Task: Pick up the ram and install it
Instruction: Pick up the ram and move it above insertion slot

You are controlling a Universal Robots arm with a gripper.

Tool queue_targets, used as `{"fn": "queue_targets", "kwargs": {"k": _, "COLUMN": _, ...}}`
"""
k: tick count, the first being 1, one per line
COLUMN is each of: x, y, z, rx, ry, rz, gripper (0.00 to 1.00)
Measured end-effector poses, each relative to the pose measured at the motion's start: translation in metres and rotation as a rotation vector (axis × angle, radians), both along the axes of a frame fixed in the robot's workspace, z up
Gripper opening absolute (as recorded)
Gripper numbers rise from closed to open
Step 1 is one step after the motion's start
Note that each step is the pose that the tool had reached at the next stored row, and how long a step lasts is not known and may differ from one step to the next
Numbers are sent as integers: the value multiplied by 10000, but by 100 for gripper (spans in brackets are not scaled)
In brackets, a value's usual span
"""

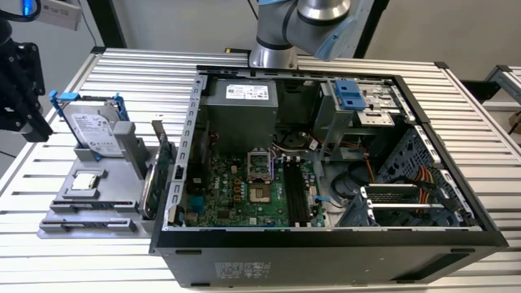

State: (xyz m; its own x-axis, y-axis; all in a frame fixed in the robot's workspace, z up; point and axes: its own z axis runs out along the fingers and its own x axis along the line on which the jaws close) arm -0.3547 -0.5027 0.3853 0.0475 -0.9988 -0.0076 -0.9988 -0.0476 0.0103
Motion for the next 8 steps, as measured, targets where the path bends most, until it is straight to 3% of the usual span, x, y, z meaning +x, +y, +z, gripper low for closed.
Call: {"fn": "queue_targets", "kwargs": {"k": 8, "x": 0, "y": 0, "z": 0, "rx": 0, "ry": 0, "rz": -3, "gripper": 100}}
